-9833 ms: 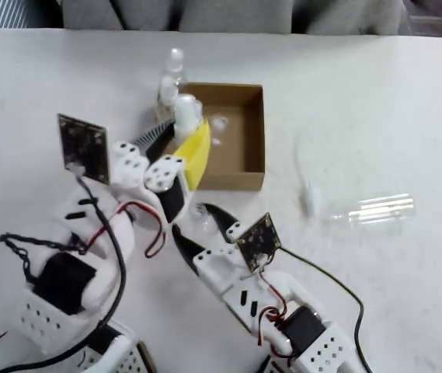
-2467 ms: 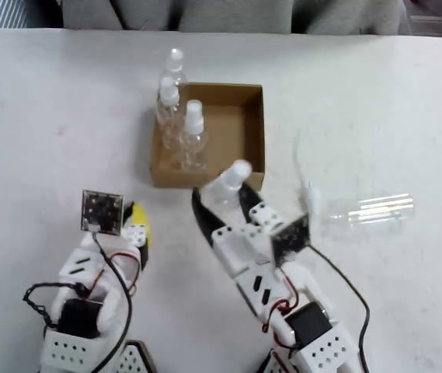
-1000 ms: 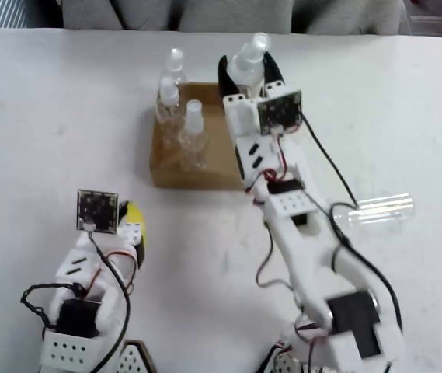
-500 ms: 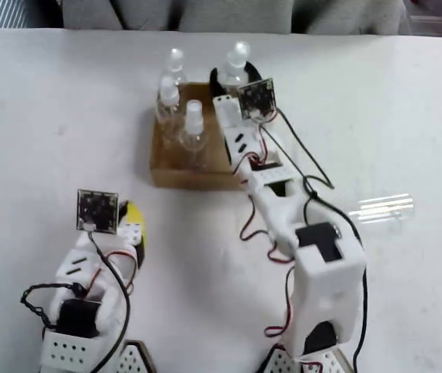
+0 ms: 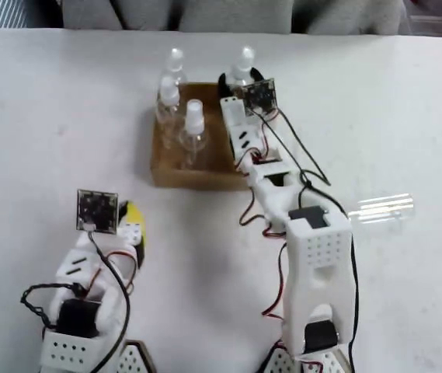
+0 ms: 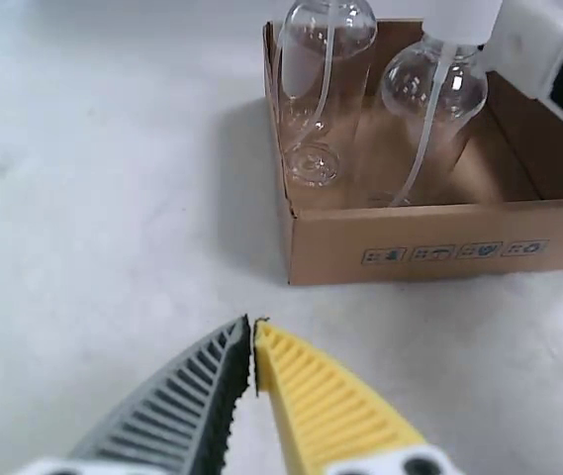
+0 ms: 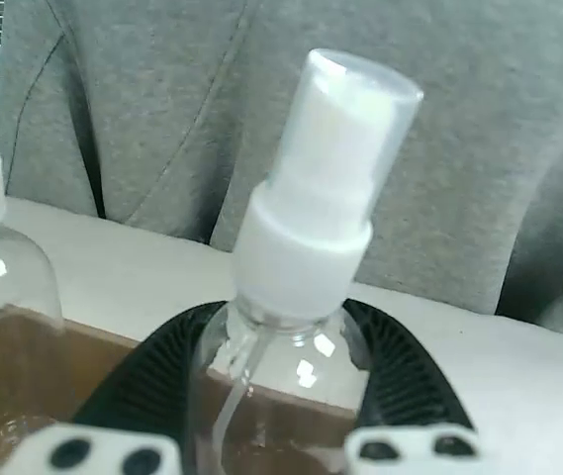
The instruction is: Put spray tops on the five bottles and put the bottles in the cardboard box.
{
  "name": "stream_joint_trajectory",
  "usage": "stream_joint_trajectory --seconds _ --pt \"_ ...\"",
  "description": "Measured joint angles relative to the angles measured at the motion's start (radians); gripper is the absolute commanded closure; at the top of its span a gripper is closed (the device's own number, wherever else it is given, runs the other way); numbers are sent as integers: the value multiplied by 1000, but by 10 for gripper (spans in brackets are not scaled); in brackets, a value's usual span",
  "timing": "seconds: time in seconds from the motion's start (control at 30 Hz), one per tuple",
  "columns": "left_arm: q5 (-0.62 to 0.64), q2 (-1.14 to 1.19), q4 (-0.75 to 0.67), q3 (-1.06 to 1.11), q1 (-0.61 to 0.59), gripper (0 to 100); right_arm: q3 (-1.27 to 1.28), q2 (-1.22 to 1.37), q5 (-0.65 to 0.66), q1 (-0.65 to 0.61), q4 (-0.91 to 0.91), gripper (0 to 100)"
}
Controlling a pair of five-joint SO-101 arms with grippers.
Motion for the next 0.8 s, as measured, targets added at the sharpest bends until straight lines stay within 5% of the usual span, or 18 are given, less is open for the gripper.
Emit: stream_joint_trajectory --seconds 0.8 --pt "0 0 0 0 0 973 0 2 3 0 40 982"
